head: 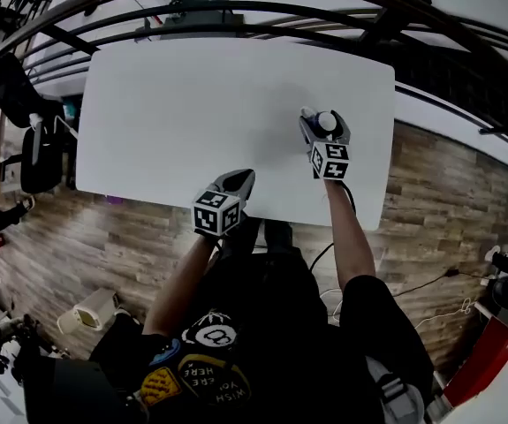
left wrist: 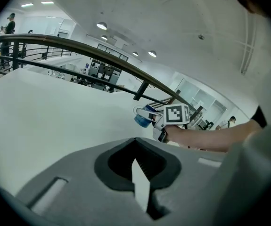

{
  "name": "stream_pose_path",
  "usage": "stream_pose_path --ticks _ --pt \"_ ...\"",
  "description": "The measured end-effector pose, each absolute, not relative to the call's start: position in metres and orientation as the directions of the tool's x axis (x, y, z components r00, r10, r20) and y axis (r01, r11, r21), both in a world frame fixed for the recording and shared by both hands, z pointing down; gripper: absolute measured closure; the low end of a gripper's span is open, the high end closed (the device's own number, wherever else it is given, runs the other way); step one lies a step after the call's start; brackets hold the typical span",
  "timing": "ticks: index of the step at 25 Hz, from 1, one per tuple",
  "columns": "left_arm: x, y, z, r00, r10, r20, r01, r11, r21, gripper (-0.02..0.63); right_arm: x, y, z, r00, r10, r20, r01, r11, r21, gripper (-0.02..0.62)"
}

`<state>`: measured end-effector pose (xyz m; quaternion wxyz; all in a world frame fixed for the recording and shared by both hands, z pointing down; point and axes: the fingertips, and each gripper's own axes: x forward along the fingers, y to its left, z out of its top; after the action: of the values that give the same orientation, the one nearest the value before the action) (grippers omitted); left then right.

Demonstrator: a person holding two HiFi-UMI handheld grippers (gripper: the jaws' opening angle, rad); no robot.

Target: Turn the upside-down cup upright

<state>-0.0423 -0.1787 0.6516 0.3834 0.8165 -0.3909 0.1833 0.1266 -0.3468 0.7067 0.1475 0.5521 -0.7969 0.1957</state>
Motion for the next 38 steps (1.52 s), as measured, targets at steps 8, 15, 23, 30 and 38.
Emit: stream_pose_path --ticks 8,15,23,30,38 --pt "-0.048 -0.173 0.665 0.628 -0.471 0.619 -0.778 -0.376 0.503 0.601 0.114 -0.356 0.744 -0.261 -0.853 0.452 -0.919 0.363 0.154 0.206" --pt "-0.026 -0.175 0.661 0.65 -0.456 0.608 -0.76 -0.409 0.506 0.601 0.115 -0.342 0.743 -0.329 -0.814 0.479 -0.907 0.414 0.081 0.193" --pt "-0.014 -0.172 0.639 0.636 -0.502 0.586 -0.772 -0.42 0.477 0.601 0.136 -0.247 0.696 -0.334 -0.83 0.447 -0.939 0.331 -0.088 0.357" --pt "0.02 -0.157 0.603 0.664 -0.553 0.504 -0.748 -0.492 0.445 0.601 0.141 -0.15 0.64 -0.329 -0.847 0.417 -0.942 0.262 -0.212 0.592" --pt "0.079 -0.117 0.571 0.715 -0.539 0.445 -0.698 -0.586 0.411 0.601 0.176 -0.08 0.602 -0.316 -0.862 0.397 -0.938 0.221 -0.267 0.592"
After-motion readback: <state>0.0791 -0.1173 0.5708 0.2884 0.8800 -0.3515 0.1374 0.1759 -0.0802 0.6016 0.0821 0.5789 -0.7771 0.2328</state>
